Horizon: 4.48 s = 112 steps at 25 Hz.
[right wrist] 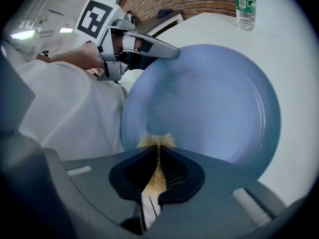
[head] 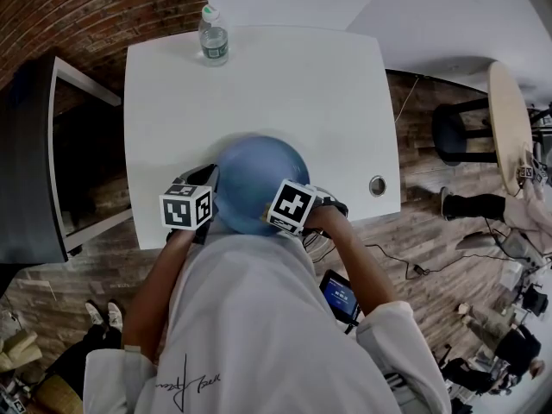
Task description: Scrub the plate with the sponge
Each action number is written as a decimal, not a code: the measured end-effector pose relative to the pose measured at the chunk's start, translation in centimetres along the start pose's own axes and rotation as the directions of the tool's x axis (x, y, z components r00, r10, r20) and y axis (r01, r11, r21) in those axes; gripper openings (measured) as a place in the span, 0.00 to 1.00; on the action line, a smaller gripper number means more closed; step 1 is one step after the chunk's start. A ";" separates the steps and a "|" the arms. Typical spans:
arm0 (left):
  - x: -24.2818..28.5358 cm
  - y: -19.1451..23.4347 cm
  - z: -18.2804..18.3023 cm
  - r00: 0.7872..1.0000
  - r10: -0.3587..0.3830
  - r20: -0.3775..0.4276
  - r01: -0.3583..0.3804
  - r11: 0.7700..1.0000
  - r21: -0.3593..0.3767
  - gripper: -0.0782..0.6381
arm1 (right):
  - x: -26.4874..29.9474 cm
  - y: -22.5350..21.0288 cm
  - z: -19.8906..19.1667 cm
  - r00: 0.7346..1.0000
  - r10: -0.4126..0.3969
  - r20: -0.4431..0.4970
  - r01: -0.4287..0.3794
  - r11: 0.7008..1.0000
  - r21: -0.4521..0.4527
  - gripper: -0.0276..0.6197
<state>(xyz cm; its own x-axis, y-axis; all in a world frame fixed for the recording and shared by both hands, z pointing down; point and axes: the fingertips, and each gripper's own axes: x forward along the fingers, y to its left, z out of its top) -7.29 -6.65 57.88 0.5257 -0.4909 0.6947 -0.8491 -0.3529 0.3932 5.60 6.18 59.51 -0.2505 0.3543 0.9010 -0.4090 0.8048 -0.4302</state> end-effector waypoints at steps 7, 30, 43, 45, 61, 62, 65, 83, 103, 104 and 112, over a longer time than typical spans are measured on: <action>0.0 0.0 0.1 1.000 0.000 0.001 0.000 1.000 -0.005 0.15 | -0.6 -1.1 -0.2 0.998 -0.064 -0.006 0.064 0.998 0.002 0.08; 0.1 0.0 0.2 1.000 0.008 0.004 -0.008 1.000 -0.004 0.15 | -1.8 -3.7 0.5 0.972 -0.189 0.141 0.172 0.977 0.128 0.08; 0.0 0.3 0.3 1.000 0.021 0.015 -0.020 0.999 -0.027 0.15 | -2.4 -4.7 1.3 0.929 -0.285 0.235 0.242 0.951 0.195 0.08; 0.0 0.3 0.4 1.000 0.019 0.016 -0.018 0.999 -0.033 0.15 | -2.5 -4.9 1.4 0.921 -0.300 0.249 0.255 0.947 0.197 0.08; 0.0 0.3 0.2 1.000 0.017 0.018 -0.017 0.999 -0.048 0.15 | -3.2 -6.1 3.9 0.852 -0.387 0.352 0.319 0.918 0.238 0.08; 0.0 0.3 0.2 1.000 0.018 0.017 -0.017 0.999 -0.049 0.15 | -3.2 -6.2 4.0 0.849 -0.390 0.358 0.320 0.917 0.240 0.08; 0.1 0.4 0.3 1.000 0.020 0.020 -0.019 0.998 -0.051 0.15 | -3.3 -6.5 4.5 0.842 -0.394 0.369 0.320 0.915 0.247 0.08; 0.1 0.5 0.6 0.999 0.039 0.036 -0.037 0.997 -0.063 0.15 | -3.3 -6.2 7.9 0.797 -0.427 0.428 0.357 0.903 0.237 0.08; -1.0 -0.3 1.6 0.996 0.002 0.088 -0.002 1.000 -0.001 0.30 | -4.3 -4.2 7.4 0.765 -0.272 0.583 0.162 0.958 0.235 0.08; -1.3 -0.3 1.9 0.995 0.003 0.099 -0.003 1.000 0.007 0.31 | -4.6 -4.3 7.3 0.758 -0.275 0.592 0.163 0.958 0.236 0.08; -5.1 -2.0 5.2 0.960 -0.017 0.281 -0.006 0.997 0.079 0.29 | -8.6 -3.8 7.1 0.663 -0.277 0.696 0.151 0.959 0.239 0.08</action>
<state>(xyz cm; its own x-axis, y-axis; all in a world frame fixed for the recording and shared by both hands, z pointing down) -7.99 -7.57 50.36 0.5334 -0.6888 0.4910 -0.8452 -0.4118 0.3406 3.07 -3.30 53.04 -0.6629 -0.3197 0.6771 -0.6397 0.7117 -0.2903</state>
